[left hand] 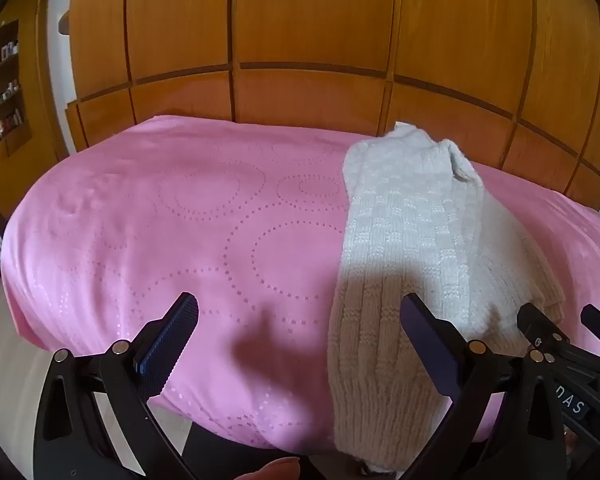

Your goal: Fold small clothes

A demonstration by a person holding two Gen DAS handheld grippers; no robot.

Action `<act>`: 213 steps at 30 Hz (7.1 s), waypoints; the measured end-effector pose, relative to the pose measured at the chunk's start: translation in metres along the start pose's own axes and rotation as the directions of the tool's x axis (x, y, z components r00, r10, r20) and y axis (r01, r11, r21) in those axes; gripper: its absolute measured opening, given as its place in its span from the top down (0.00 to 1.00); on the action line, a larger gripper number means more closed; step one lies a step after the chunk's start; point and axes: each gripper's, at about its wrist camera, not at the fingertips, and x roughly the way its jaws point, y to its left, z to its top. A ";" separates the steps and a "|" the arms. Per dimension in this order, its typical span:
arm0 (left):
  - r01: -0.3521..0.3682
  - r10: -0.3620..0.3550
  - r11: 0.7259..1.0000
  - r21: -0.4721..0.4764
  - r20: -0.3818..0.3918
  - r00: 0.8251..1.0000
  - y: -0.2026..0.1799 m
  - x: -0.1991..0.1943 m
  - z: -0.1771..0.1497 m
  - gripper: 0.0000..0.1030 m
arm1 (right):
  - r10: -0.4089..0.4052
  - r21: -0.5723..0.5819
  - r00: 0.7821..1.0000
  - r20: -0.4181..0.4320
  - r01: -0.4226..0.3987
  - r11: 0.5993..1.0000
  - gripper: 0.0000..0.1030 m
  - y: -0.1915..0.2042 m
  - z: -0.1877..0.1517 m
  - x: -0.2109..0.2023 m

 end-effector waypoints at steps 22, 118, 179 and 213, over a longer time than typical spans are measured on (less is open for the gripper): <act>-0.003 0.003 1.000 -0.005 -0.015 1.000 0.007 0.003 -0.006 0.03 | 0.085 0.008 0.994 0.064 -0.086 0.996 0.02 0.001 -0.009 -0.023; -0.022 -0.004 0.983 -0.182 -0.140 0.990 0.080 0.047 -0.005 0.03 | 0.408 -0.045 0.888 -0.213 -0.426 0.904 0.93 0.059 0.051 0.076; 0.045 -0.051 0.950 -0.309 -0.012 0.999 0.158 0.083 0.126 0.60 | 0.525 0.247 0.841 -0.128 -0.486 0.839 0.94 -0.076 0.119 0.112; 0.558 -0.586 0.799 -0.224 -0.088 0.805 0.045 0.050 0.096 0.97 | 0.618 0.039 0.786 0.033 -0.619 0.785 0.94 -0.092 0.145 -0.005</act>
